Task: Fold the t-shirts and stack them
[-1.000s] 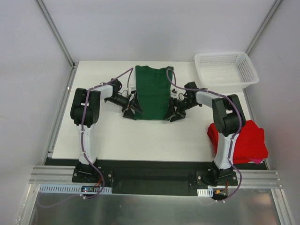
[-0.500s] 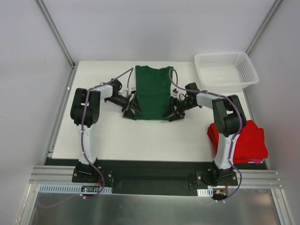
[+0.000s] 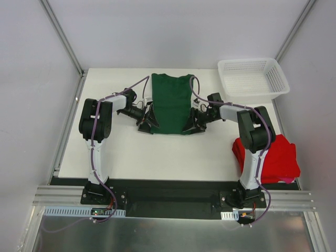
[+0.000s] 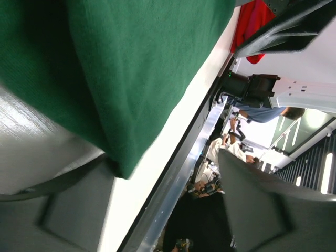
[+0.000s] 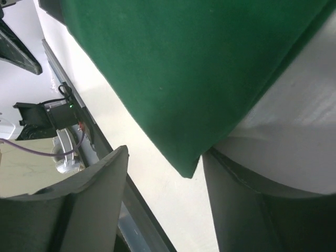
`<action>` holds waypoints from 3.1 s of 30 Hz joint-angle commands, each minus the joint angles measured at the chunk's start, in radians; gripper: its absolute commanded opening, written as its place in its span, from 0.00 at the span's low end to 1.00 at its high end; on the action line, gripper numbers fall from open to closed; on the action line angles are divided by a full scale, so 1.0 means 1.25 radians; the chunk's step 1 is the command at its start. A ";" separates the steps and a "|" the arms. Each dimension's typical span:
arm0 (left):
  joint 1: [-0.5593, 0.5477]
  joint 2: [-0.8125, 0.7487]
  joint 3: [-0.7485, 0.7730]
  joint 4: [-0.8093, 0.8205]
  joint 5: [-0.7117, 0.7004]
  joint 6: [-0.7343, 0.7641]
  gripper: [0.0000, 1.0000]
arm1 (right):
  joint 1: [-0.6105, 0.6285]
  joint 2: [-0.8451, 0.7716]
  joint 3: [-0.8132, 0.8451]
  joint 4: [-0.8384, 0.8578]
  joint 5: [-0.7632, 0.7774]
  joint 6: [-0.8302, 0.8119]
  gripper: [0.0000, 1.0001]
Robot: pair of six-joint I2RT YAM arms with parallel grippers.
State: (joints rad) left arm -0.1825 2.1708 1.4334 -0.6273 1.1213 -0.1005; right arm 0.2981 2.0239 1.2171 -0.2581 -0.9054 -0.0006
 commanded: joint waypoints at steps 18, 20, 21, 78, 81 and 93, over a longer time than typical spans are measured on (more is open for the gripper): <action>-0.013 -0.015 0.038 -0.016 0.038 0.019 0.56 | 0.002 0.000 0.010 -0.044 0.073 -0.056 0.38; -0.018 -0.016 0.024 -0.016 0.032 0.023 0.57 | 0.003 0.001 0.012 -0.038 0.069 -0.045 0.38; -0.020 -0.016 0.020 -0.016 0.029 0.025 0.57 | 0.002 0.001 0.012 -0.033 0.068 -0.040 0.38; -0.017 -0.135 -0.025 -0.108 -0.031 0.116 0.00 | -0.035 -0.145 0.083 -0.260 0.035 -0.172 0.01; -0.017 -0.162 -0.035 -0.115 -0.042 0.125 0.00 | -0.037 -0.161 0.079 -0.303 0.035 -0.203 0.01; -0.018 -0.292 -0.129 -0.168 -0.061 0.217 0.00 | -0.026 -0.268 -0.016 -0.392 0.024 -0.304 0.01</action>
State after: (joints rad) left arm -0.2089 1.9156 1.3201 -0.7677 1.0653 0.0864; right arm 0.2733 1.7832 1.2266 -0.6464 -0.8761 -0.2848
